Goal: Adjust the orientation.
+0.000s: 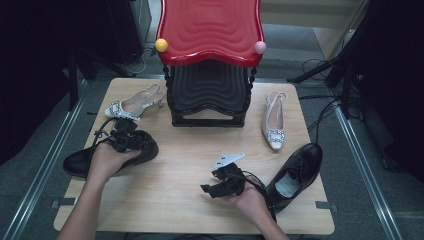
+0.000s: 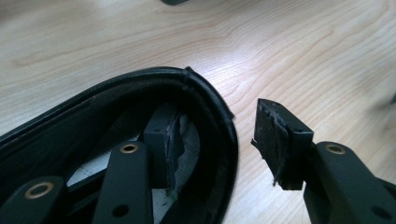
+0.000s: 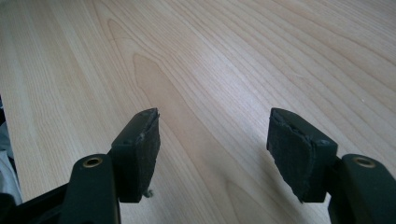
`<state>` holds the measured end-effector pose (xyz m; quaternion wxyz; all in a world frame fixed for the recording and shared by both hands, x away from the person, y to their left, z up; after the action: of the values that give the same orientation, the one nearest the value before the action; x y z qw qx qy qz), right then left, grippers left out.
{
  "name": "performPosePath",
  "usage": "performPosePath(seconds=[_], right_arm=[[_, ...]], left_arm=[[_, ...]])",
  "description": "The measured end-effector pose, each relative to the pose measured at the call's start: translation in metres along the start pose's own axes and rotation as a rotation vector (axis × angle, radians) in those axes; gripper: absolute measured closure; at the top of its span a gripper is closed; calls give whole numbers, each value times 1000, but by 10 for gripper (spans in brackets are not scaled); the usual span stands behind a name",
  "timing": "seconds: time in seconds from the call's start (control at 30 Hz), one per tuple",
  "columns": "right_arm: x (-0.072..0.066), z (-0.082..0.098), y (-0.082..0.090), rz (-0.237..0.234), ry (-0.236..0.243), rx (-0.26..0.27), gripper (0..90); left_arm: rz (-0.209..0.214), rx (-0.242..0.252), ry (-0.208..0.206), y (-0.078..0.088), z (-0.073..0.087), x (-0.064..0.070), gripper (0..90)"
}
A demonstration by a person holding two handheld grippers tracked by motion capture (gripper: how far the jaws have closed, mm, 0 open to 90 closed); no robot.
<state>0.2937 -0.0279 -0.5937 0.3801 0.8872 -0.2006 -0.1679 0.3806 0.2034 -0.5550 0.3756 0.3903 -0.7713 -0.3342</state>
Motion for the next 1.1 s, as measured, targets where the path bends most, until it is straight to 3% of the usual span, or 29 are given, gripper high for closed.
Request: performPosePath(seconds=[0.1,0.13,0.37,0.5,0.63,0.83,1.1], right_arm=[[2,3,2,8,-16,4,355],[3,4,4,11,-25,5,355],[5,10,6,19,-50,2,354],[6,11,7,22,-65,1,353],[6,14,7,25,-71,-3,353],[7,12,7,16,-81,13,355],[8,9,10,9,-88,25,357]], left_arm=[[-1,-10,9,-8,-1,0,536],[-31,-25,3,-11,-1,-3,544],[-16,-30,35,-13,-3,-6,607],[-37,-7,22,-13,-2,-8,641],[-66,-16,3,-13,-1,-7,661],[-47,-35,3,-11,0,-6,711],[-54,-72,-58,-4,11,10,784]])
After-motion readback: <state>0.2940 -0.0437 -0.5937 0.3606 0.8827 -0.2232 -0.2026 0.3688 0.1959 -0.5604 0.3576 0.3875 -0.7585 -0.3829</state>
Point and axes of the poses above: each handheld gripper's, and its own axes: y roughly backward along the jaws, z roughly out of its underside, x roughly to its right, the point moved 10 cm from there along -y, roughly forward along the jaws, and after that the axes turned 5 degrees about y, right-handed, at the moved point
